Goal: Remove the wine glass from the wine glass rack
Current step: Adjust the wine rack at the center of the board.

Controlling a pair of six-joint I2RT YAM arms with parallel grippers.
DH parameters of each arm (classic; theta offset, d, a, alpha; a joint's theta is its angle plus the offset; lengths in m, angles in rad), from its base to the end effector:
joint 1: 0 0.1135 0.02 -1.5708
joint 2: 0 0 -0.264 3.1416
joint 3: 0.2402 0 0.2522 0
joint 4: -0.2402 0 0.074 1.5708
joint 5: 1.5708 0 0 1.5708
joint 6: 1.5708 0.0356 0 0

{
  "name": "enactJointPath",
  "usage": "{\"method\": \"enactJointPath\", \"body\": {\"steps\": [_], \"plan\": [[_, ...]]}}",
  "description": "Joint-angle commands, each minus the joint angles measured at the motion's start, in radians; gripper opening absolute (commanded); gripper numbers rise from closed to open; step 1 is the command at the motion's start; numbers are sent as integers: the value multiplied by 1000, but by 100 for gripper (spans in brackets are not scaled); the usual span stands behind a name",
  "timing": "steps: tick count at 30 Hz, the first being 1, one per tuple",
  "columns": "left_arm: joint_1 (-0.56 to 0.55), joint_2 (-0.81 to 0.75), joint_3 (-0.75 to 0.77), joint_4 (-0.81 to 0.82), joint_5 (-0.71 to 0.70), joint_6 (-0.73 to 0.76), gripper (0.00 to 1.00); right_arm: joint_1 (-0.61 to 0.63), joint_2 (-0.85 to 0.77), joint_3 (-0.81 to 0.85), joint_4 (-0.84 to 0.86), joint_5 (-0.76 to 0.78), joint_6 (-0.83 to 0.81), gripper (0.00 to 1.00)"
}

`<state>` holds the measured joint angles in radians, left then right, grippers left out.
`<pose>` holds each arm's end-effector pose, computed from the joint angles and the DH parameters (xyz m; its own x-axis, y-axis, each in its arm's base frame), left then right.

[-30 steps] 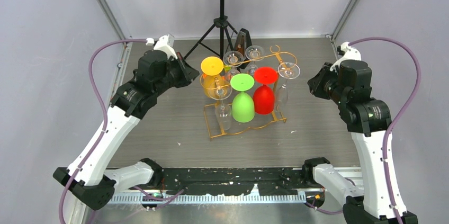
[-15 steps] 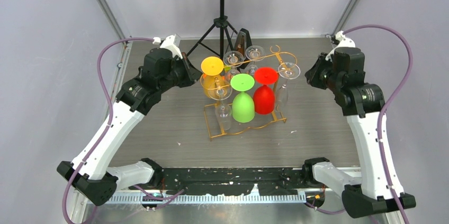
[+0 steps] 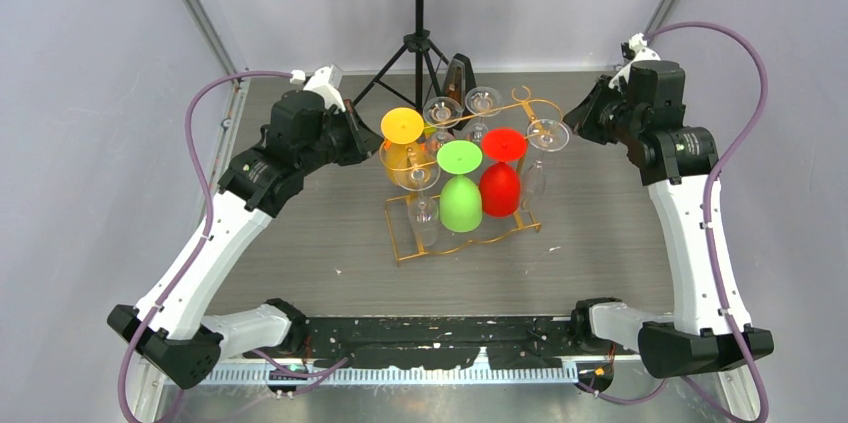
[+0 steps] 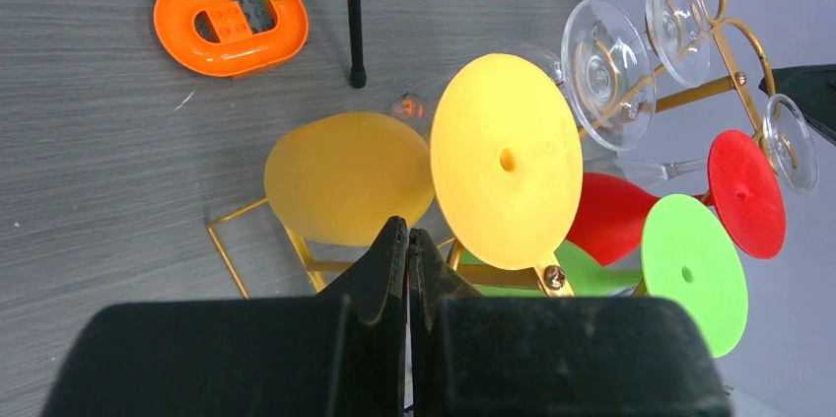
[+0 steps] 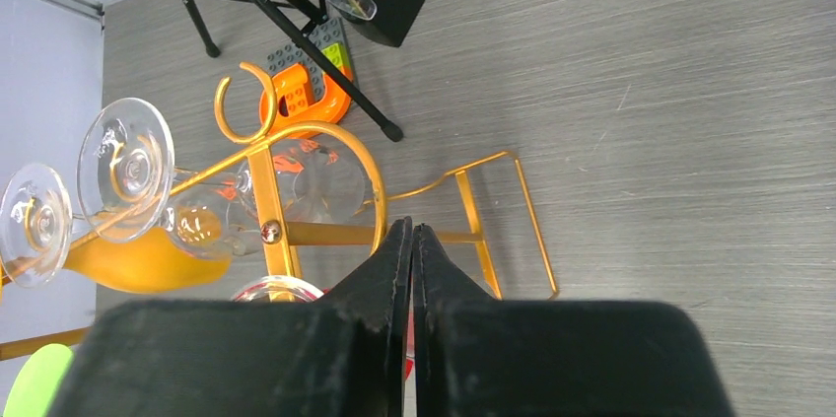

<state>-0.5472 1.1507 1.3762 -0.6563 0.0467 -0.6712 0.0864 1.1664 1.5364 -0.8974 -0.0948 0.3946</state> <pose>0.2017 -0.1248 0.4220 -0.6250 -0.3467 -0.6994 0.2136 0.7859 -0.5804 0.2163 0.0221 0.4456 -0.5272 0.3385 -0.7794 0.0382 0.9258 0.3762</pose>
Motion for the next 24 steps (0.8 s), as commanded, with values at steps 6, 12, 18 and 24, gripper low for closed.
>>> {"method": "enactJointPath", "body": {"steps": [6, 12, 18, 24], "plan": [[1, -22, 6, 29, 38, 7, 0, -11, 25, 44, 4, -102, -13, 6], [1, -22, 8, 33, 42, 3, 0, -9, 26, 35, -6, -120, -18, 6], [2, -23, 4, 38, 53, 2, 0, -9, 35, 33, -8, -151, -11, 6], [-3, -13, -1, 44, 98, 1, 0, -10, 60, 47, 1, -166, 2, 6]]}}
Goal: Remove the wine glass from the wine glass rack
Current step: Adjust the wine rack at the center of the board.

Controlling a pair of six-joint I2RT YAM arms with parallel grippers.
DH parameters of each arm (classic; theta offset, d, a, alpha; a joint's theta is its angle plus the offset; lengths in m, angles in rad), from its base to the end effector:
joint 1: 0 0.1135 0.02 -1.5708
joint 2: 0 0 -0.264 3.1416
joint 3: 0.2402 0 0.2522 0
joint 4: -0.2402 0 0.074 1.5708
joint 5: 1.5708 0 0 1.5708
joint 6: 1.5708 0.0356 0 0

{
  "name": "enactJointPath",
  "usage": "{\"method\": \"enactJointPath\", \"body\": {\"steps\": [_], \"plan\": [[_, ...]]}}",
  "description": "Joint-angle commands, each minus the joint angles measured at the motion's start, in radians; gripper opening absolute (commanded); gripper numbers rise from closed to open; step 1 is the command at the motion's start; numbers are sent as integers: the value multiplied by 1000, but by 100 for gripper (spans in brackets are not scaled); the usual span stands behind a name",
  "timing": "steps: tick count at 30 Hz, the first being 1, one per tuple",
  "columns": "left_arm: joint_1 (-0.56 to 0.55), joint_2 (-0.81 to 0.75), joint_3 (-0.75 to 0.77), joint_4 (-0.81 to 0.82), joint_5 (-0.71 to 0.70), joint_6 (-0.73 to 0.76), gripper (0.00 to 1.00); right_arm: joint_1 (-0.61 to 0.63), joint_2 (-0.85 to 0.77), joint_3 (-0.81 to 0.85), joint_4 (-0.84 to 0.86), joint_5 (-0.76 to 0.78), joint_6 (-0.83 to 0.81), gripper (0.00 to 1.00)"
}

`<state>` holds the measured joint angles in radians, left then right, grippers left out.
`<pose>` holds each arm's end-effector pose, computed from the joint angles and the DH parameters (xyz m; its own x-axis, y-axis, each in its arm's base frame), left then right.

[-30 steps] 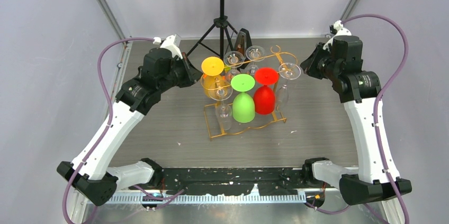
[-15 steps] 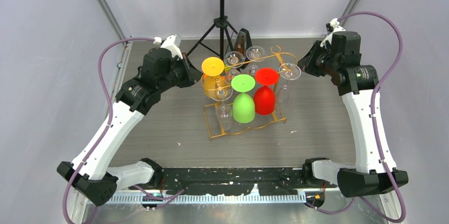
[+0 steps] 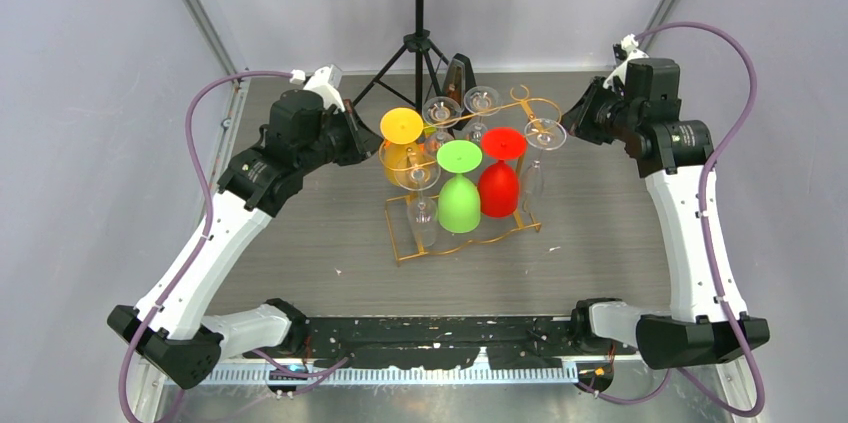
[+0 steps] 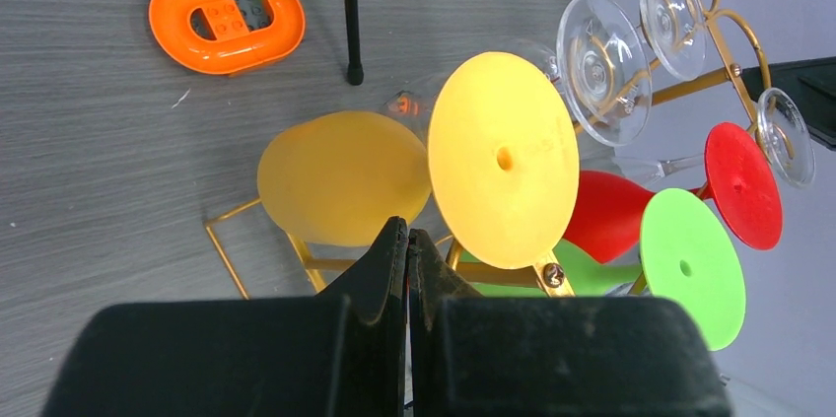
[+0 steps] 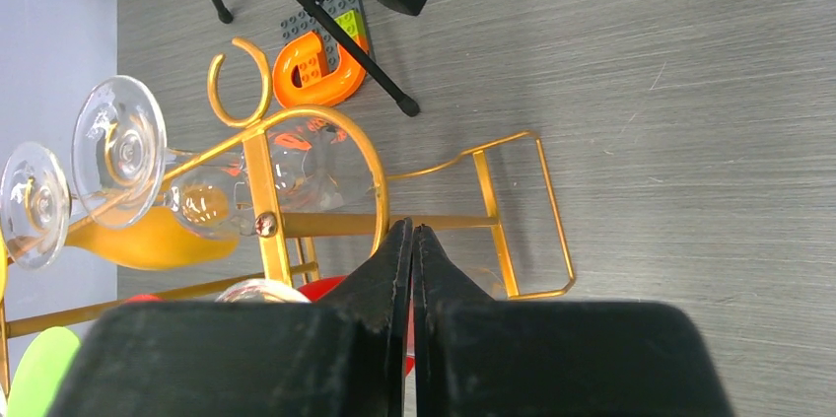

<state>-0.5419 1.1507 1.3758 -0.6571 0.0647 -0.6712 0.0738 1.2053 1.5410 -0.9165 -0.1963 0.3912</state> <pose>0.2020 -0.1243 0.4218 -0.6323 -0.3438 -0.6943 0.2194 0.7801 -0.5860 0.2271 0.0238 0.4376 -0.5954 0.3310 -0.7321 -0.0085 0.9085 0.4177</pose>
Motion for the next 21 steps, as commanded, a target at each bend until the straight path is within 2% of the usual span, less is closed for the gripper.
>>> {"method": "enactJointPath", "body": {"steps": [1, 21], "plan": [[-11, -12, -3, 45, 85, 2, 0, 3, 25, 43, 23, -66, 7, 6], [-44, 45, 51, -29, 175, 42, 0, 3, 152, 162, 29, -81, 16, 6]]}}
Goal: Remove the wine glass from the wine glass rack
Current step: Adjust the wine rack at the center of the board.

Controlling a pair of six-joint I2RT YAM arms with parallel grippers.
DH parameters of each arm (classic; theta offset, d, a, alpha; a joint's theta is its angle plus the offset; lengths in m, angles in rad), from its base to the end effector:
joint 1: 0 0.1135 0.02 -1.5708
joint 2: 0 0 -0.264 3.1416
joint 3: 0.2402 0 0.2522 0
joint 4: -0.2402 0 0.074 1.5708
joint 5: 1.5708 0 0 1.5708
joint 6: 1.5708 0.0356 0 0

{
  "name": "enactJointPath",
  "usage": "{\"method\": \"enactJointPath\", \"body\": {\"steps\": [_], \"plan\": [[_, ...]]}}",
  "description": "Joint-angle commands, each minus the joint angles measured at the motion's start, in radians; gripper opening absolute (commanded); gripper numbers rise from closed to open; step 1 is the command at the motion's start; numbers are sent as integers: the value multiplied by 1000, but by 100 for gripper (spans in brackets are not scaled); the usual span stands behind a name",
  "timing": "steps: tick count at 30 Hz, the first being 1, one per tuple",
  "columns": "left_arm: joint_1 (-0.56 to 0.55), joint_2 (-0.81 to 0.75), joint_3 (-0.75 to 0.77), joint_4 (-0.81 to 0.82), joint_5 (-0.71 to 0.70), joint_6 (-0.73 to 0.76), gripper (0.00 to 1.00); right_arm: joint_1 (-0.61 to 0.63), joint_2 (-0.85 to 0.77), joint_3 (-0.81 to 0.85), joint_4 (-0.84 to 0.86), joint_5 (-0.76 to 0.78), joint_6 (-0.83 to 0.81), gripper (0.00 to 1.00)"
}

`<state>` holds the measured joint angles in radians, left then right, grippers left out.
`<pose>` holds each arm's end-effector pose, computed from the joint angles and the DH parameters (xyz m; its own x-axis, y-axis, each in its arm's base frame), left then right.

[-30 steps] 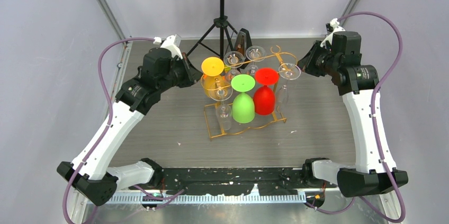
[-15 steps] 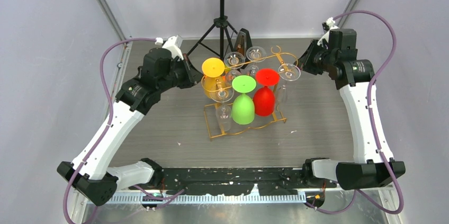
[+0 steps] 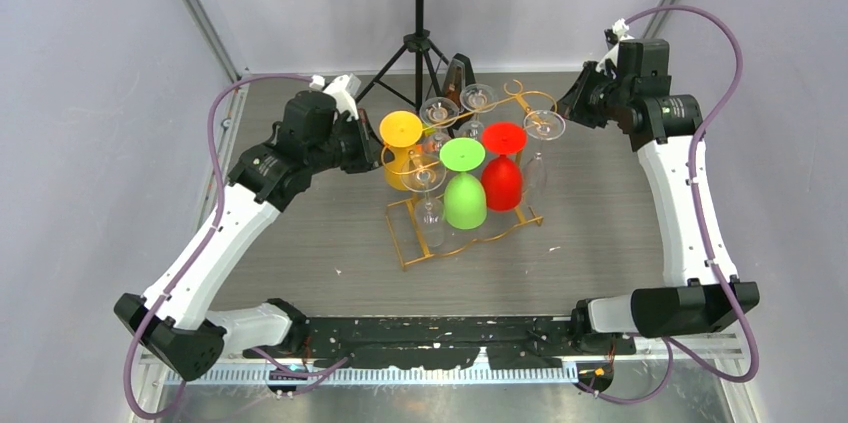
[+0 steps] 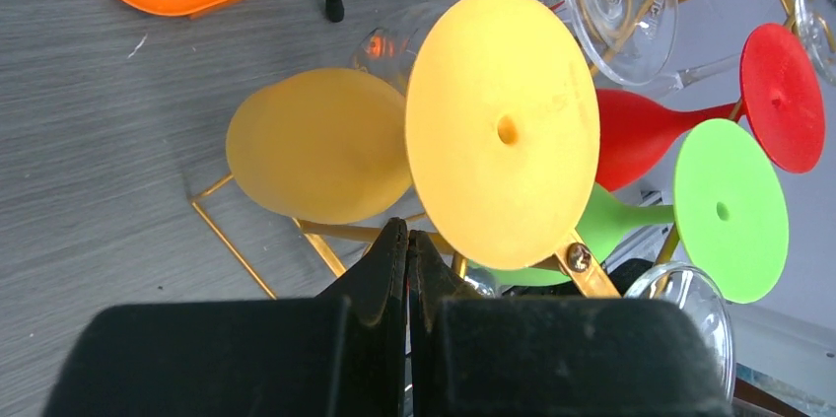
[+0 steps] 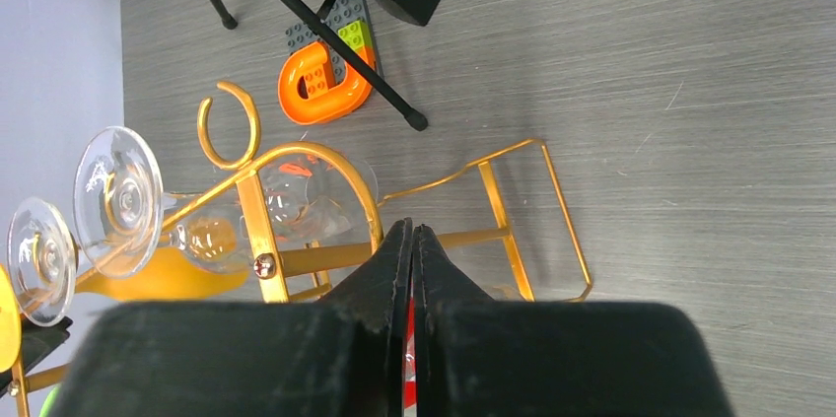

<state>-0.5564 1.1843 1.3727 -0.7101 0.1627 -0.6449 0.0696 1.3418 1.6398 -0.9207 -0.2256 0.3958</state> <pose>0.2046 -0.1340 0.4085 -0.7232 -0.2488 -0.6443 0.2574 0.7686 -0.5857 0.2637 0.0264 0.4365 -0.6328 0.3326 -0.6992 -0.0055 0.9011 0.4336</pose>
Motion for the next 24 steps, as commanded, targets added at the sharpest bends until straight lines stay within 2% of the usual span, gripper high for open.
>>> {"method": "enactJointPath", "body": {"steps": [1, 12, 24], "plan": [[-33, 13, 58, 22, 77, 17, 0, 7, 19, 69, 32, -50, 9, 6], [-83, 19, 81, -17, 58, 16, 0, 7, 89, 121, 33, -37, -3, 6], [-140, 7, 25, 11, 30, -40, 0, 8, 155, 167, 47, -65, 11, 6]]}}
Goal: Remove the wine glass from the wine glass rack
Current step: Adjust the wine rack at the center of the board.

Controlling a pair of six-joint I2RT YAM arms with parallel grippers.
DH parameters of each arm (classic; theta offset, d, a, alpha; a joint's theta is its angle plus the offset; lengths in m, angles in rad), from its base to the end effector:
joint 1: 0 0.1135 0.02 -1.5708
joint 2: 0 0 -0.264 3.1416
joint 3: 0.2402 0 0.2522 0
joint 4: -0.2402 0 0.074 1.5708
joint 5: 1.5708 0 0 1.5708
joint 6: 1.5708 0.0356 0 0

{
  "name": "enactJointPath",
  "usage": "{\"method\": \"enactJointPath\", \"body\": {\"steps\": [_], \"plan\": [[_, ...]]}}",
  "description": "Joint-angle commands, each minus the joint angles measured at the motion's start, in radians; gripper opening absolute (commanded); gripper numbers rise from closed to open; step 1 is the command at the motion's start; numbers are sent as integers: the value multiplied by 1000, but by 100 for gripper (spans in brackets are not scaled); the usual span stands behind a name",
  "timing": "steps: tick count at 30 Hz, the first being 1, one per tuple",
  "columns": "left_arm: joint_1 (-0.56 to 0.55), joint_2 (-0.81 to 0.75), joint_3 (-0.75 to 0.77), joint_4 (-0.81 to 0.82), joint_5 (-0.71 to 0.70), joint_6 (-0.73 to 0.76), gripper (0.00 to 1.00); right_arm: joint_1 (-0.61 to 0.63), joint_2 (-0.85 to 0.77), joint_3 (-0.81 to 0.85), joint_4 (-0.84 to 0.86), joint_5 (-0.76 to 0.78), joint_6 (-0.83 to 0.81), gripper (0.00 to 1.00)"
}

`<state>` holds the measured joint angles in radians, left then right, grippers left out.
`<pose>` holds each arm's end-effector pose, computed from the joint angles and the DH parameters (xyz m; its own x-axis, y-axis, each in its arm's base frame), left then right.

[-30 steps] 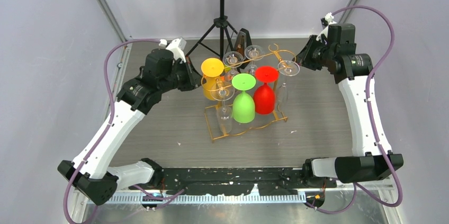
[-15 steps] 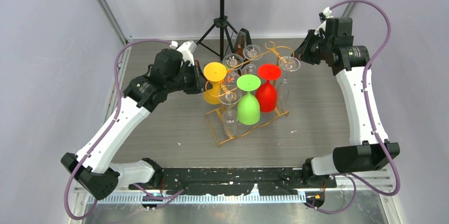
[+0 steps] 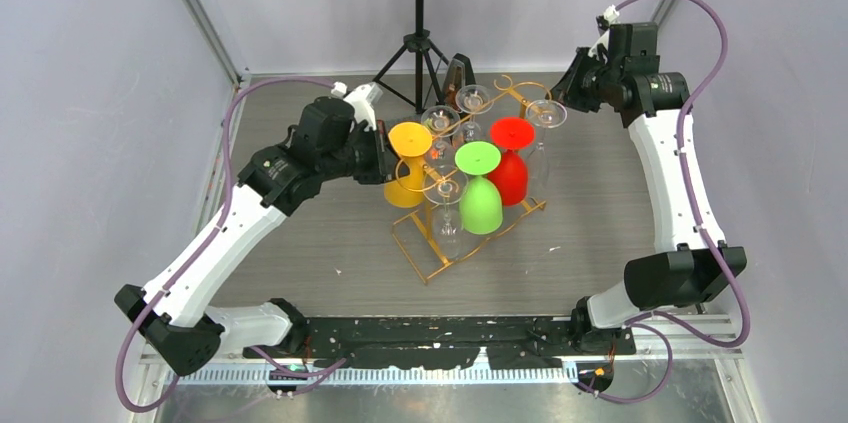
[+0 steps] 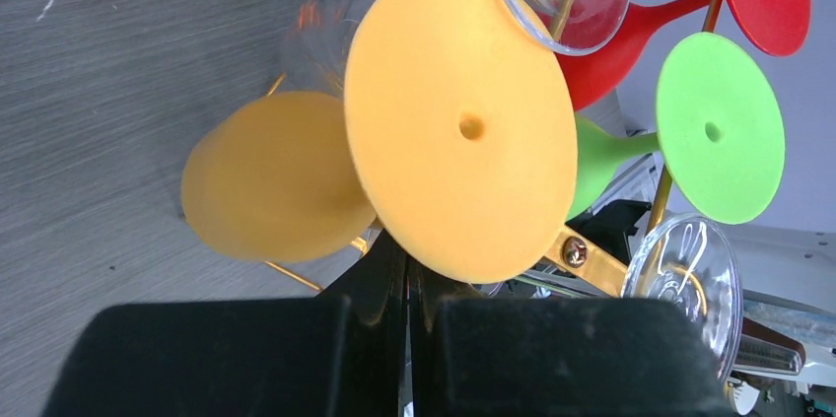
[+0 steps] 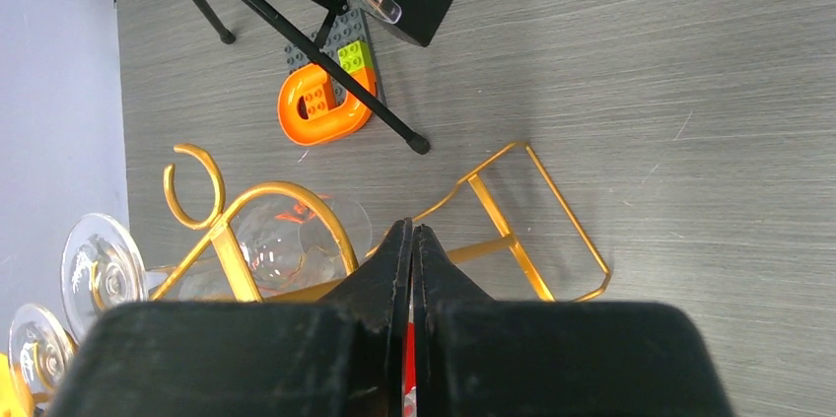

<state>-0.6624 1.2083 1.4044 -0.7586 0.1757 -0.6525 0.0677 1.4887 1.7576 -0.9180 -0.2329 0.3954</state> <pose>0.1911 -0.1569 0.4088 -0.7726 -0.1556 -0.6155 0.3185 0.7438 -0.5877 0.3039 0.0288 0.4339 -0.6526 0.3314 -0.6814 0.0023 0.9001 0.4356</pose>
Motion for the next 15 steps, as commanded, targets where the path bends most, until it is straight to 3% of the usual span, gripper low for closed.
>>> {"method": "enactJointPath", "body": {"steps": [1, 15], "plan": [[-39, -16, -9, 64, 12, -38, 0, 9, 13, 51, 44, -65, 11, 5], [-96, -41, -48, 97, -33, -87, 0, 11, 110, 166, 21, -79, 19, 5]]}}
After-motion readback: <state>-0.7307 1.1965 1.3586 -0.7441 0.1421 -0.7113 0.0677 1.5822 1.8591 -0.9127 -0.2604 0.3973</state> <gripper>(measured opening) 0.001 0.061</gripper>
